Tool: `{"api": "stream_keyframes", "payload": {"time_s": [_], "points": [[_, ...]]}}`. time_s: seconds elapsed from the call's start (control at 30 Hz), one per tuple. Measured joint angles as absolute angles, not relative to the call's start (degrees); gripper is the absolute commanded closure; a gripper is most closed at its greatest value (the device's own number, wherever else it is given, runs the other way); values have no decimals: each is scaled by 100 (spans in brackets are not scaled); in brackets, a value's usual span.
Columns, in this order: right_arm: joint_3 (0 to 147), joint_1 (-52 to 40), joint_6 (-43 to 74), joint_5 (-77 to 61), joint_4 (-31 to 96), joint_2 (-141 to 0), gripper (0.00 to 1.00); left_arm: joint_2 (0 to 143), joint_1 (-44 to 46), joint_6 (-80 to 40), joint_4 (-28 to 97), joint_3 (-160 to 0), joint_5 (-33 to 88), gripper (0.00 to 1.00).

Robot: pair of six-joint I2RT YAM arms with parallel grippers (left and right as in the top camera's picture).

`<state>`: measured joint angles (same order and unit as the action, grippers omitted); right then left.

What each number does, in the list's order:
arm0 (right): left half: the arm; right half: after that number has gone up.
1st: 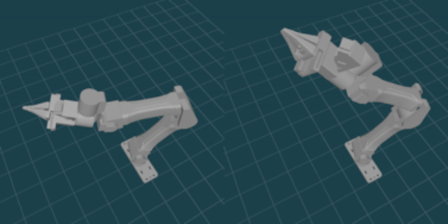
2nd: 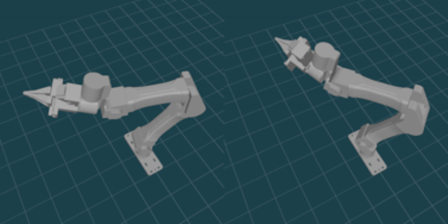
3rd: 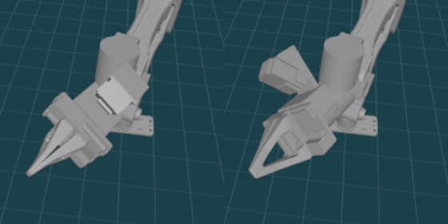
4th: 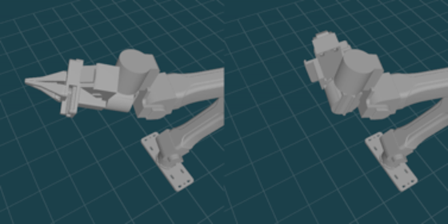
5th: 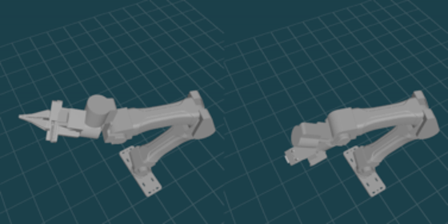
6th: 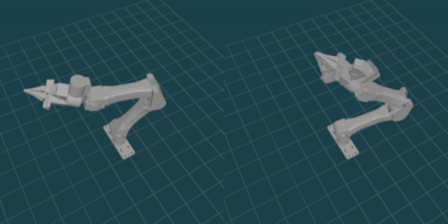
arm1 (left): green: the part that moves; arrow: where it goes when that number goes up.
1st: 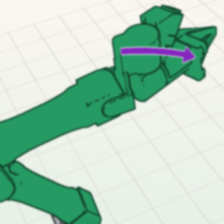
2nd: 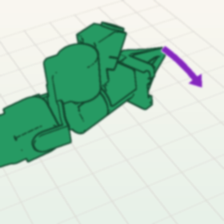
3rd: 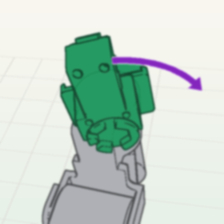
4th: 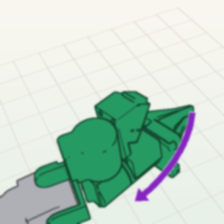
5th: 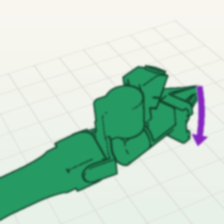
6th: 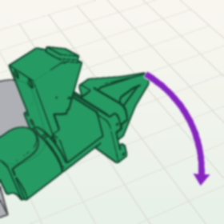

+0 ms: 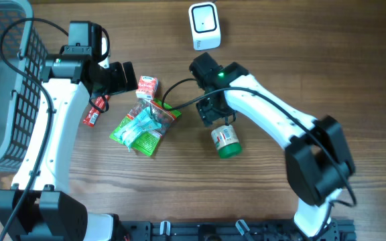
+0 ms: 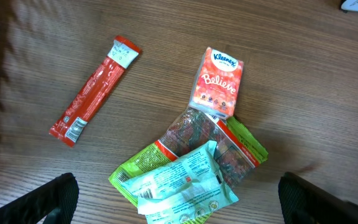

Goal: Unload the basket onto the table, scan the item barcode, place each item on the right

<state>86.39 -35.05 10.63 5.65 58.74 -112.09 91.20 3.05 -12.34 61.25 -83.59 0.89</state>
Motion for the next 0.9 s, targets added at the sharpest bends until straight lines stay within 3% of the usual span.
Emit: {"api": "stream_keyframes", "payload": {"time_s": [0.1,0.43,0.9], "points": [[8687,-3474,1500,563,6097,-10908,0,9120,305,-1234,6125,-8359,89,0],[8709,-3225,1905,287,6233,-10864,2,9120,305,-1234,6125,-8359,91,0],[8656,-3269,-427,-528,6084,-10864,4,9120,305,-1234,6125,-8359,89,0]]}}
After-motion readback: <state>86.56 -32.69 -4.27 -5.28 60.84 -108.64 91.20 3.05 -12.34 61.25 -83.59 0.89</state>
